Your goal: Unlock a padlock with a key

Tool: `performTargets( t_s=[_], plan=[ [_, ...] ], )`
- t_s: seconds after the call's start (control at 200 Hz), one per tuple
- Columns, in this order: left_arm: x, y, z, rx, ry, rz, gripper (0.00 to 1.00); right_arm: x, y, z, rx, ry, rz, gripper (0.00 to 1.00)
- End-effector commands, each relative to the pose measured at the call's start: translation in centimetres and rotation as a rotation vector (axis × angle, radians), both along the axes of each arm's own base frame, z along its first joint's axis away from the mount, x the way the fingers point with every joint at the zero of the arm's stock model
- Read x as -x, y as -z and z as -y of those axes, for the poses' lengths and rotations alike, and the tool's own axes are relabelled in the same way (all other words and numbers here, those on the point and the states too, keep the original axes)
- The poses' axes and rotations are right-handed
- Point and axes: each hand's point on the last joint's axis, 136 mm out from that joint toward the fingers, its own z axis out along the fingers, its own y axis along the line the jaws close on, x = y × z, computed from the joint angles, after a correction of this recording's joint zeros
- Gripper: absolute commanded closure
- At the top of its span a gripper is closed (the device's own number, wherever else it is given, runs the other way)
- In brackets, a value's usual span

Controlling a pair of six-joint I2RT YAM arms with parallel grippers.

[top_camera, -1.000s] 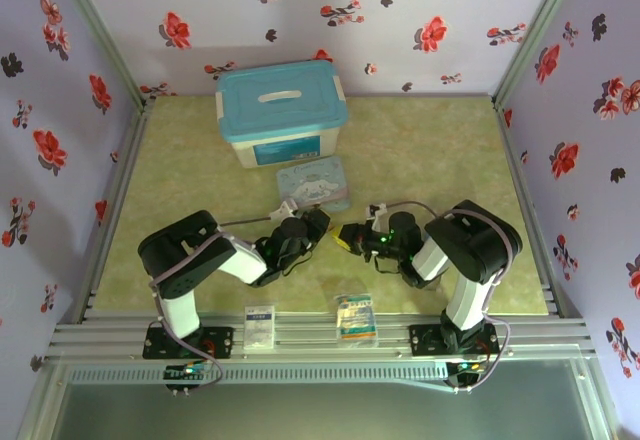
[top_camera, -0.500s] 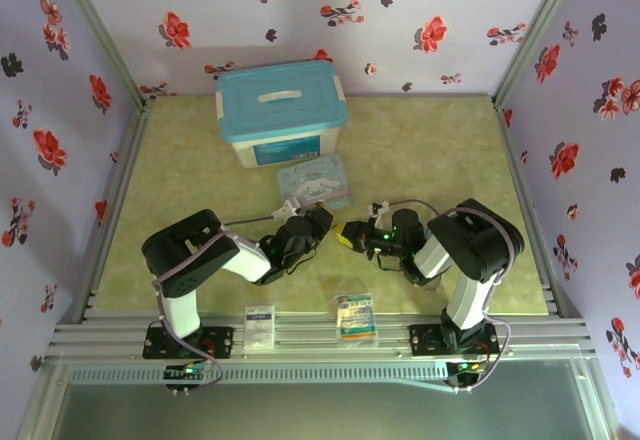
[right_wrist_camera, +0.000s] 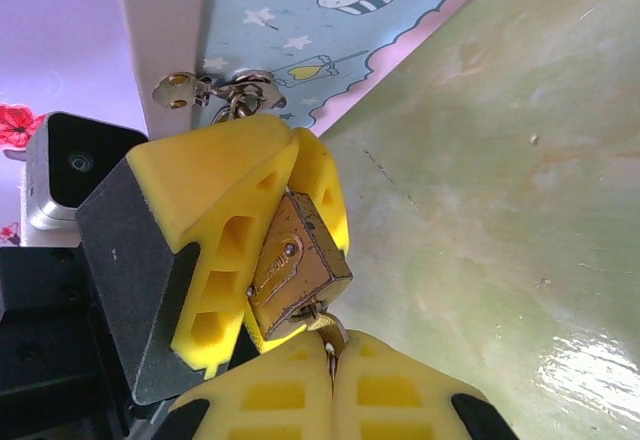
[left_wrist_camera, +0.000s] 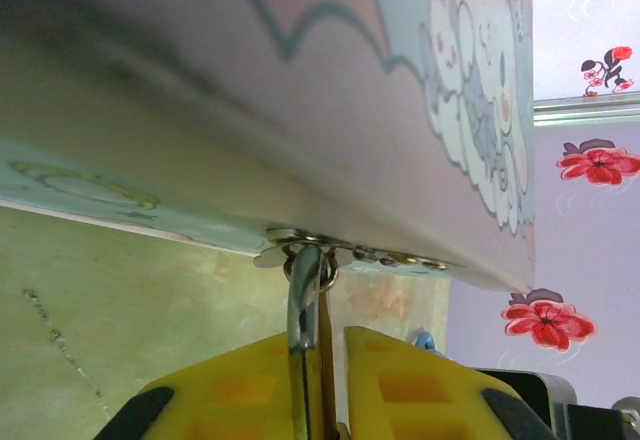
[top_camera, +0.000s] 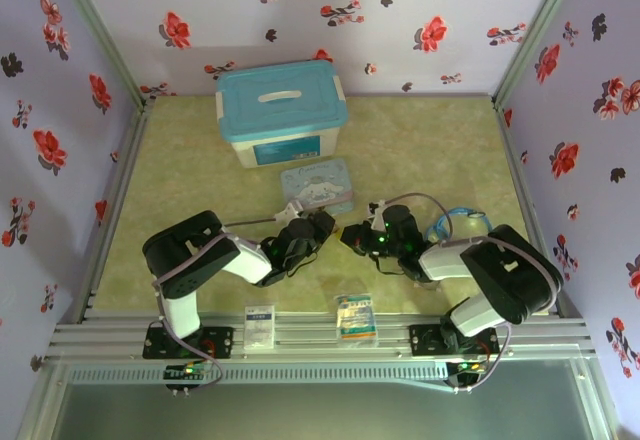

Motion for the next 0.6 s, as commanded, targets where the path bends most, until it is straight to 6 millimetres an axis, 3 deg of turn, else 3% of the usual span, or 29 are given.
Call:
performTargets(
  t_s=[0.0, 0.265, 0.375, 0.45, 0.595],
  plan=[
    [2.7, -0.4, 2.4, 0.007, 0.137, -0.001, 0.91, -1.9, -2.6, -1.0, -0.041, 0.011, 0.121, 1.0],
    [2.8, 0.1, 2.6, 0.018, 0.143, -0.007, 0.85, -1.8, -1.4, -1.5, -0.134, 0.039, 0.076, 1.0],
    [2.8, 0.2, 2.5, 0.022, 0.14, -0.011, 0.89, -1.9, -2.0, -1.6, -0.191, 0.047, 0.085, 1.0],
    [2.8, 0.2, 2.4, 0.024, 0.14, -0.006, 0.84, -2.0, -2.3, -1.7, -0.221, 0.058, 0.078, 1.0],
    [2.8, -0.1, 2.4, 0.033, 0.139, 0.004, 0.94, -2.2, -2.0, -1.9, -0.243, 0.062, 0.044, 1.0]
  ],
)
